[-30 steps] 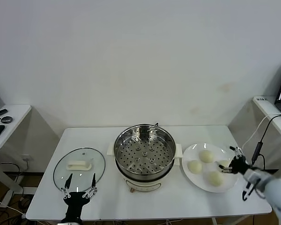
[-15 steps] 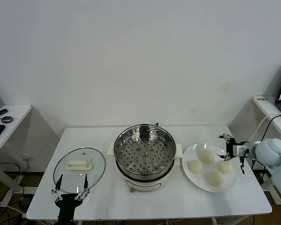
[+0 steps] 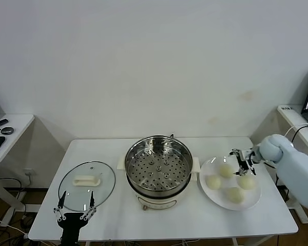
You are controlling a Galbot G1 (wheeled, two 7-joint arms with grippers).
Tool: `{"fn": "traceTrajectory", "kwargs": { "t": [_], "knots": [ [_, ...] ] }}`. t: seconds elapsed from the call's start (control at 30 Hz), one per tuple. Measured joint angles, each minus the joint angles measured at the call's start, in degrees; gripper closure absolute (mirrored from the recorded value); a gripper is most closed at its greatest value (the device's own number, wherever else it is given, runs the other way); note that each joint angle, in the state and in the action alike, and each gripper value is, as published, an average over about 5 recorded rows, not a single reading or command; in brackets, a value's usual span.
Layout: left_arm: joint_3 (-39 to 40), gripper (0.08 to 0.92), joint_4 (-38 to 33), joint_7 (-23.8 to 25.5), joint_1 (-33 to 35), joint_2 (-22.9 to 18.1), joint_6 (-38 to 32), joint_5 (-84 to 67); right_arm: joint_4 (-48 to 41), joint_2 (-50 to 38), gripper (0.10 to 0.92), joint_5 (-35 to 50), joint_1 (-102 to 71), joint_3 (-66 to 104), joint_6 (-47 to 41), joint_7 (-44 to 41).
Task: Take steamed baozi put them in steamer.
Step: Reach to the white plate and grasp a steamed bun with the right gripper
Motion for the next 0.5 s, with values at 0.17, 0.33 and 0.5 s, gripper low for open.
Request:
{"fn": "traceTrajectory", "kwargs": {
  "t": [0.17,0.33,0.5],
  "knots": [
    [-0.34,0.177,-0.04,0.0,0.06,-0.09,-0.09,0.13,-3.62,2.33,0.203,-1.0,1.55,-2.52,0.03,-0.47],
    [-0.48,0.177,-0.05,-0.01,-0.05,-0.2,-0.15,0.22,-6.08,4.0,0.204,-1.75,2.52,-3.93,-0.16,-0.62],
    [-0.74,0.177,-0.08,-0.04,-0.02,-0.19,-0.24,0.26,-7.33,4.91,0.249,-2.15,3.35,-5.08,-0.3,-0.91]
  ]
}}
